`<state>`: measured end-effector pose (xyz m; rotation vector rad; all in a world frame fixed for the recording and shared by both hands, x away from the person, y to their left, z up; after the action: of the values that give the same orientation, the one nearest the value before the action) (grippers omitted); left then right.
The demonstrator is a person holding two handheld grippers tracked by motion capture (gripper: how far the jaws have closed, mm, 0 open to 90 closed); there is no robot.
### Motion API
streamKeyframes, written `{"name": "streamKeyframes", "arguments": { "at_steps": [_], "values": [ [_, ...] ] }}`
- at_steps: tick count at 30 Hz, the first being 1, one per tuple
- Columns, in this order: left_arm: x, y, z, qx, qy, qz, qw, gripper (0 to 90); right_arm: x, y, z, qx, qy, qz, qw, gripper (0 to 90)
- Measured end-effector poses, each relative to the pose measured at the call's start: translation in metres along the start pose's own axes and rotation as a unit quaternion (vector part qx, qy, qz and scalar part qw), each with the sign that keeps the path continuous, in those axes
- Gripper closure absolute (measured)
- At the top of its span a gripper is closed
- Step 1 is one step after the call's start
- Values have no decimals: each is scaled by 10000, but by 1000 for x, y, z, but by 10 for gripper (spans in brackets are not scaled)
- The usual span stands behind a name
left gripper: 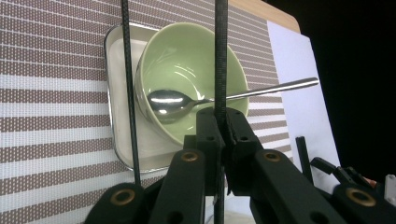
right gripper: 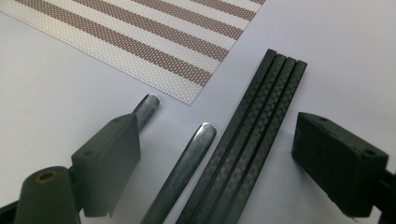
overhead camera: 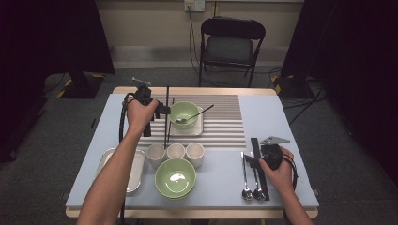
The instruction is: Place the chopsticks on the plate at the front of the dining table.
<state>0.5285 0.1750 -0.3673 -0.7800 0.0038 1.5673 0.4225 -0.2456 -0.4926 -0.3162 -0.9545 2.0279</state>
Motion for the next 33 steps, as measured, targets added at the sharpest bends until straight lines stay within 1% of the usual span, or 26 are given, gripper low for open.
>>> {"name": "streamKeyframes", "arguments": {
  "at_steps": [1, 2, 4, 5, 8, 14, 15, 16, 19, 20, 21, 22, 24, 26, 27, 28, 29, 31, 33],
  "values": [
    [1, -1, 0, 9, 0, -55, 10000, 860, 0, 0, 0, 0, 1, 1, 10000, 142],
    [0, -1, 0, -36, 18, 7, 10000, 860, 0, 0, 0, 3, -1, -6, 10000, 142],
    [0, -2, -1, -23, -23, 37, 10000, 860, 0, 0, 0, 1, 0, -1, 10000, 142],
    [1, -2, -1, 15, 5, 9, 10000, 860, 0, 0, 0, 1, 0, -4, 10000, 142],
    [2, -3, -3, -6, -53, 41, 10000, 860, 0, 0, 0, 3, 1, -7, 10000, 142],
    [5, -6, -5, -16, -53, 89, 9999, 860, 0, 0, 0, 1, 1, -4, 10000, 142],
    [7, -6, -5, 31, -63, 1, 10000, 860, 0, 0, 0, 0, 3, 0, 10000, 142],
    [7, -7, -6, 4, -56, 84, 9999, 860, 0, 0, 0, 0, 1, -3, 10000, 142],
    [8, -8, -6, 4, -94, 100, 9999, 860, 0, 0, 0, -1, 1, -2, 10000, 142],
    [9, -9, -6, 17, -93, 94, 9999, 860, 0, 0, 0, -1, 1, 1, 10000, 142],
    [10, -10, -5, 35, -107, 30, 9999, 860, 0, 0, 0, -1, 2, -1, 10000, 142],
    [9, -10, -5, 1, -129, 61, 9999, 860, 0, 0, 0, 0, 2, -3, 10000, 143],
    [9, -11, -5, 13, -156, 54, 9999, 860, 0, 0, 0, 1, -1, -6, 10000, 142],
    [9, -12, -6, 22, -160, 26, 9999, 860, 0, 0, 0, 1, 1, -6, 10000, 142],
    [11, -12, -6, 36, -175, -19, 9998, 860, 0, 0, 0, 1, 2, -5, 10000, 142],
    [10, -13, -7, 17, -185, 36, 9998, 860, 0, 0, 0, -2, 0, -2, 10000, 142],
    [11, -13, -6, 62, -197, -34, 9998, 859, 0, 0, 0, -2, 1, -2, 10000, 143],
    [11, -13, -7, 43, -223, -55, 9997, 860, 0, 0, 0, -1, 1, -1, 10000, 142],
    [11, -14, -8, 56, -199, -43, 9998, 860, 0, 0, 0, 0, 1, -5, 10000, 142]
  ]
}}
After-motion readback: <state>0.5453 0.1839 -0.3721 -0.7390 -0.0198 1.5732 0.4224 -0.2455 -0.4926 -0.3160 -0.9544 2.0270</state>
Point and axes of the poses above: each handheld gripper's, and its own axes: z roughly backward along the jaws, y roughly out of its underside, x roughly to its left, the point moved 2 cm from there along -z, roughly forward along the jaws, and after that the axes turned 10 degrees about -y, right-handed, at the moved point
